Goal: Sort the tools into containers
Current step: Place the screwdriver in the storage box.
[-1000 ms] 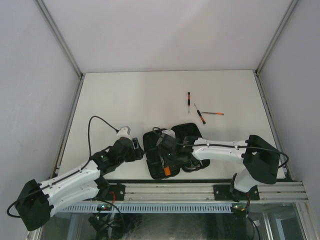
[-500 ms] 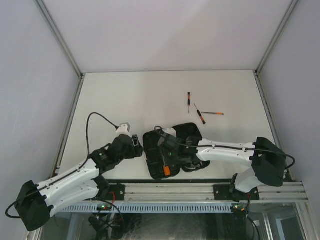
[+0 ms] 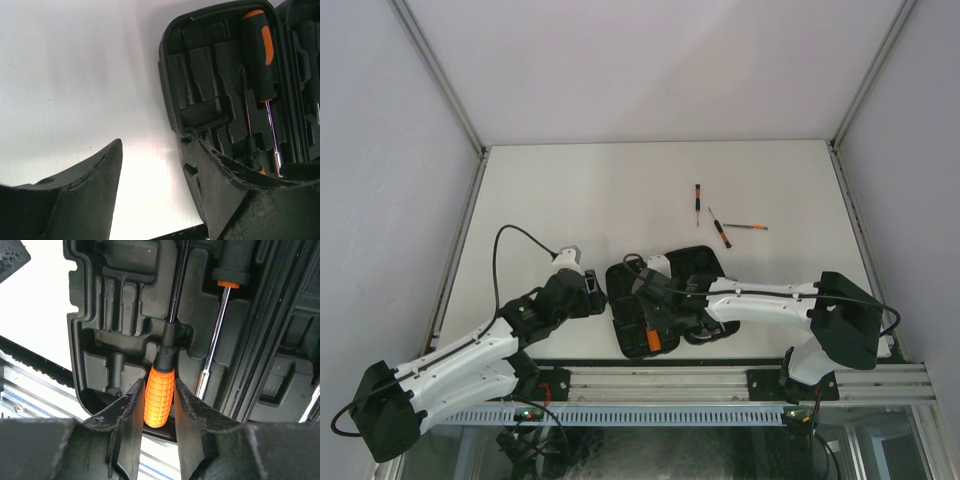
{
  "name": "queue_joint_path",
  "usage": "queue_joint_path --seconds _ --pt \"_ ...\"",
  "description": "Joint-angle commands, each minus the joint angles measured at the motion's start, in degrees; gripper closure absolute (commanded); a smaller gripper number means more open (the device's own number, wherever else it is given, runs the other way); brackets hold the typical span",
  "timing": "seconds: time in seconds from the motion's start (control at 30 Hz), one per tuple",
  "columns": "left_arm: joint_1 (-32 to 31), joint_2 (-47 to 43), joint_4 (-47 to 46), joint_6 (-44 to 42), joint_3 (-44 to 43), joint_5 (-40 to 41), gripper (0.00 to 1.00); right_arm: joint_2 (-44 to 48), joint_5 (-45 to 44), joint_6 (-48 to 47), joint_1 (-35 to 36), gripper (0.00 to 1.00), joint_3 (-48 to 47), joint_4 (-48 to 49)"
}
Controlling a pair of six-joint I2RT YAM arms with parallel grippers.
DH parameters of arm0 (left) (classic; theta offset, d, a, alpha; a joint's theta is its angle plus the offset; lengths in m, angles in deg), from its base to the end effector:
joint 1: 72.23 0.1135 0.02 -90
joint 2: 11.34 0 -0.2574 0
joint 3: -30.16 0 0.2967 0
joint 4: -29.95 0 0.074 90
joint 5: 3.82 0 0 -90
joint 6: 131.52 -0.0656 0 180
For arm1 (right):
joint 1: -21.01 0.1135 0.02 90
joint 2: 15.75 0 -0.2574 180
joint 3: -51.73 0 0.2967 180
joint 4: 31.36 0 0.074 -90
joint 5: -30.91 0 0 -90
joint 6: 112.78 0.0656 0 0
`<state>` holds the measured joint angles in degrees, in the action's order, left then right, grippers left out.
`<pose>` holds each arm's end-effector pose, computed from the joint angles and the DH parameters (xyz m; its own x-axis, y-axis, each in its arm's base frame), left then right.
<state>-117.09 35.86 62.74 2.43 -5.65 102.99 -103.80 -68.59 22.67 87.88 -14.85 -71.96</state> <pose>0.1793 -0.1517 0.1484 -0.7223 -0.2185 -0.6562 0.0374 0.9350 -0.3526 0.1484 0.3197 0.1396 -0.8682 -0.2432 -0.4325 -0.3677 0.9007 0.2315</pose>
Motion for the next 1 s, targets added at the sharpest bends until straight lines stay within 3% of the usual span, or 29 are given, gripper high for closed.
queue_joint_path --seconds 0.0,0.33,0.8,0.93,0.97 --pt "0.3 0.15 -1.95 -0.79 -2.24 -0.19 0.36 -1.18 -1.88 -2.24 0.54 0.72 -2.04 2.86" --pt "0.3 0.69 -1.98 -1.27 -1.93 0.04 0.37 -3.78 -1.58 -1.52 2.09 0.83 -1.99 0.21" --pt "0.27 -0.45 0.85 -2.79 -4.27 2.37 0.31 -0.69 -1.14 0.13 3.08 0.84 -0.59 -0.73" --pt "0.3 -0.53 3.31 -3.27 -6.19 3.8 0.26 2.71 -1.54 -0.65 3.05 0.82 -0.2 1.74" --pt "0.3 -0.53 3.99 -3.35 -6.71 4.16 0.15 3.48 -1.64 -0.84 3.01 0.81 -0.19 2.49"
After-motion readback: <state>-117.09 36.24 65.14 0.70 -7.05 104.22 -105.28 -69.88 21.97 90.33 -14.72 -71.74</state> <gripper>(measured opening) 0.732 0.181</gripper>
